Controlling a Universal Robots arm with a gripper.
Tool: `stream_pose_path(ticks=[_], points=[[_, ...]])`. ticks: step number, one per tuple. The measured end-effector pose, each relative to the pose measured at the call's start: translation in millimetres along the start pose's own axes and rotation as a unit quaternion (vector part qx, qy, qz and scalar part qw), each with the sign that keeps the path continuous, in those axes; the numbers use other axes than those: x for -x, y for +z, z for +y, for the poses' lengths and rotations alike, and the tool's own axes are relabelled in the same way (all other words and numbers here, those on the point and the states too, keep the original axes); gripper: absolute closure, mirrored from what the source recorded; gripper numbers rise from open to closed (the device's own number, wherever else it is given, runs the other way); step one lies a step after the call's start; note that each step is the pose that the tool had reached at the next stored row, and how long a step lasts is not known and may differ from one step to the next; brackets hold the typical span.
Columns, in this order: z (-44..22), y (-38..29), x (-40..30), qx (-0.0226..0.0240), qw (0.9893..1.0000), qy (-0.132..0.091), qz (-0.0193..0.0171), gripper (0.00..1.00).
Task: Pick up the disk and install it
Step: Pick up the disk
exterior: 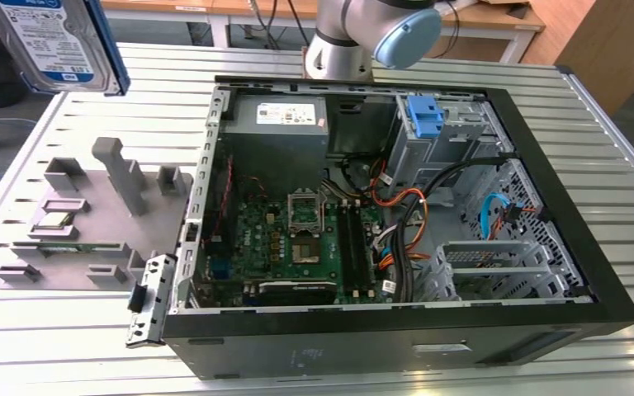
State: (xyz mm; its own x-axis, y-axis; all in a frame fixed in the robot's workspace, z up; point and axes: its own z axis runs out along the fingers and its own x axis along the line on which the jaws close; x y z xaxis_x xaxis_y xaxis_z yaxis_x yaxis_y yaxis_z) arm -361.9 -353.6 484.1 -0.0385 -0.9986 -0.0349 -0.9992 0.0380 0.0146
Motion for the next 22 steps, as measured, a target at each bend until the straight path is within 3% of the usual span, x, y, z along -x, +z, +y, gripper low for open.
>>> stream_pose_path(ticks=[12,22], points=[[-29.5,-0.4,1.1,0.0000,1.0000,0.000,0.0000,0.65],[-62.5,-0.8,2.4,0.0000,1.0000,0.000,0.0000,0.65]])
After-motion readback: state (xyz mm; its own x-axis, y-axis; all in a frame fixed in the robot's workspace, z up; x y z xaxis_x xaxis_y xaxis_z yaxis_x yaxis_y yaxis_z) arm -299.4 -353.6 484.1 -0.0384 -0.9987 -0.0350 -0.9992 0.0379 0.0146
